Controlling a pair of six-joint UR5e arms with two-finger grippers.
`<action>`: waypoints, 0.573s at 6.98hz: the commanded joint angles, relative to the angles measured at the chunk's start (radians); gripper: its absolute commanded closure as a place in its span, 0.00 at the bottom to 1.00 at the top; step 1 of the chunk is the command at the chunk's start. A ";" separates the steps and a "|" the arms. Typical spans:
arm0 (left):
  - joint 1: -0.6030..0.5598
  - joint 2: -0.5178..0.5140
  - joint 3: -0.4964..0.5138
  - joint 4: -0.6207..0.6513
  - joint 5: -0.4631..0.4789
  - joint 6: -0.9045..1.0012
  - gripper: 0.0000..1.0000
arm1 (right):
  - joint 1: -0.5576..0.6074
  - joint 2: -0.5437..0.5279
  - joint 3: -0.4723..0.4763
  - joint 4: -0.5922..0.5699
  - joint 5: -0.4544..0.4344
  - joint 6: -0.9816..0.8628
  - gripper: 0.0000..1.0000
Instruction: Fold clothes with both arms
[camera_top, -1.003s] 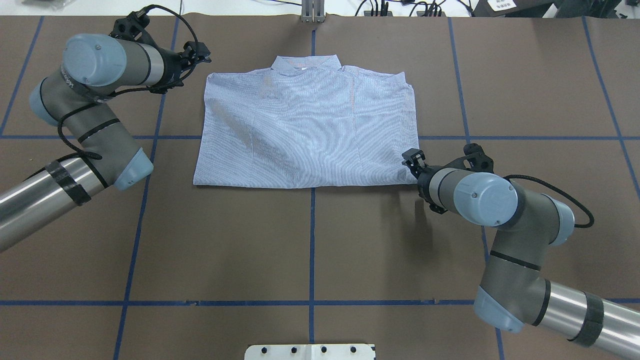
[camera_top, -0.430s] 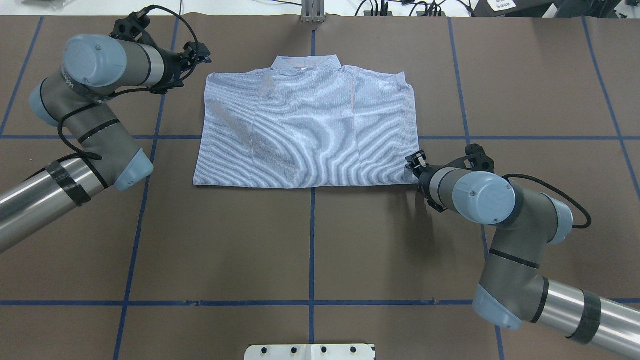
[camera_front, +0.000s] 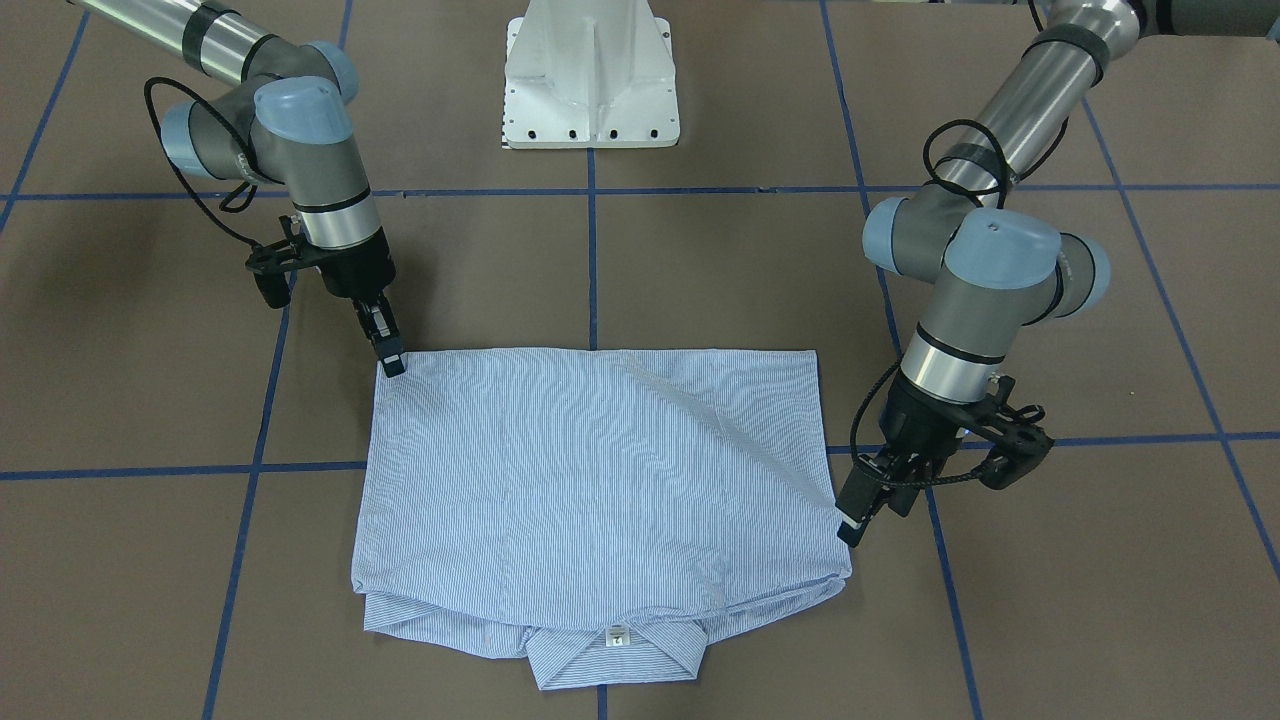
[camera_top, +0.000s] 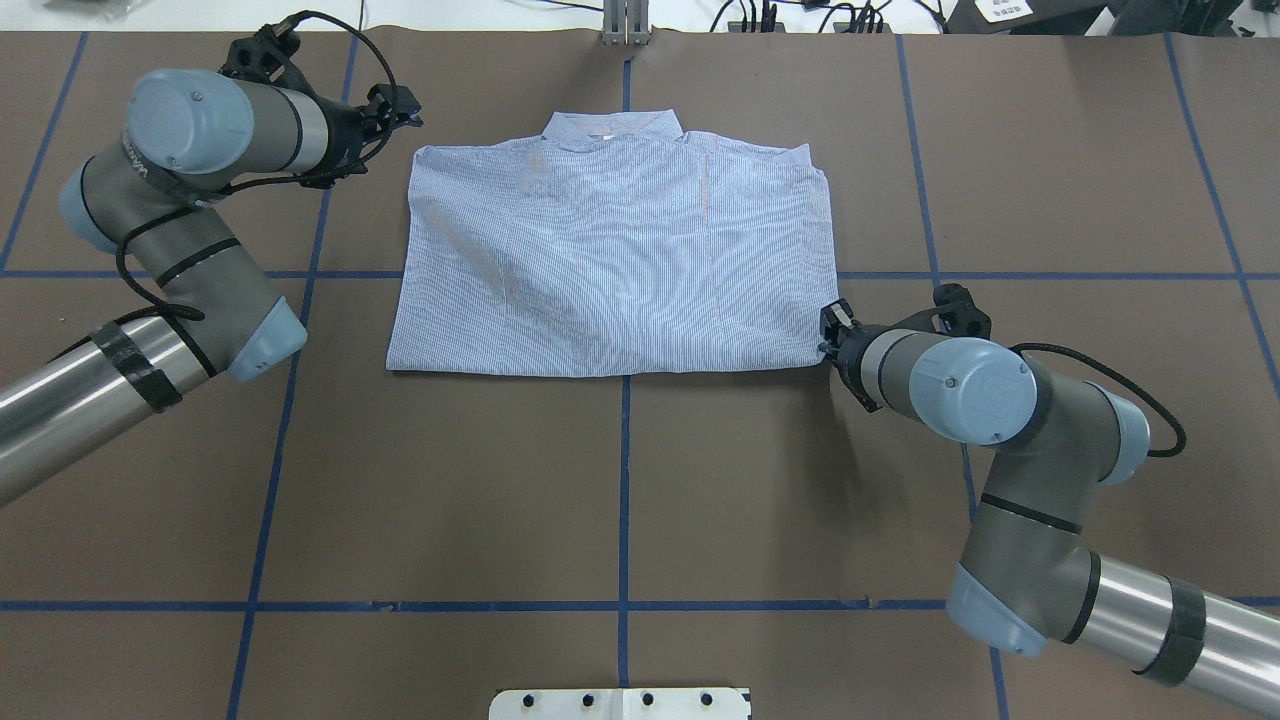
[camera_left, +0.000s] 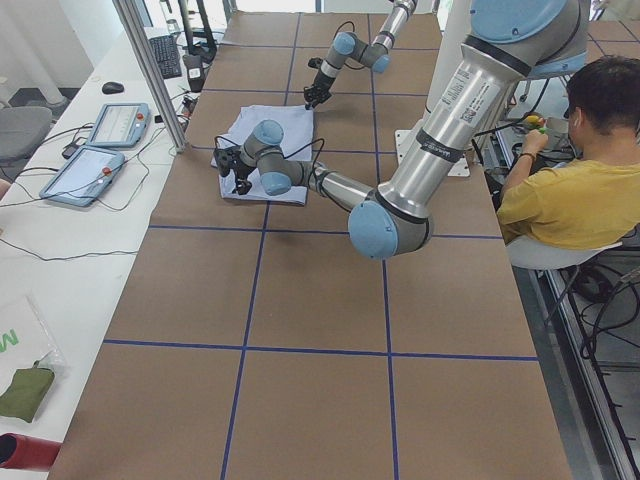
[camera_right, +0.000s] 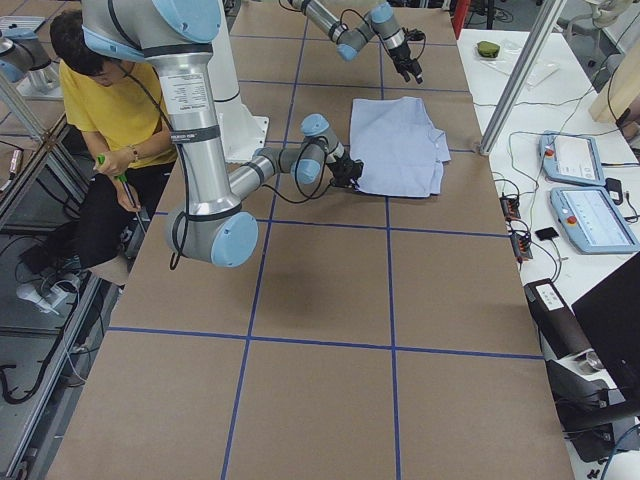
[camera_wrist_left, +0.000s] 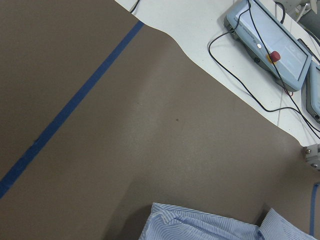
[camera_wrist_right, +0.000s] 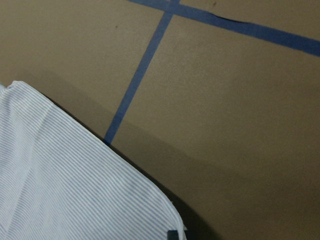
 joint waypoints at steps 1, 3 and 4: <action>0.000 0.000 -0.001 0.000 -0.001 0.000 0.01 | 0.007 -0.028 0.091 -0.021 0.006 0.002 1.00; -0.001 0.000 -0.001 0.000 -0.003 0.001 0.01 | -0.012 -0.083 0.247 -0.138 0.036 0.002 1.00; 0.000 0.000 -0.001 0.000 -0.009 0.003 0.01 | -0.060 -0.084 0.334 -0.256 0.067 0.001 1.00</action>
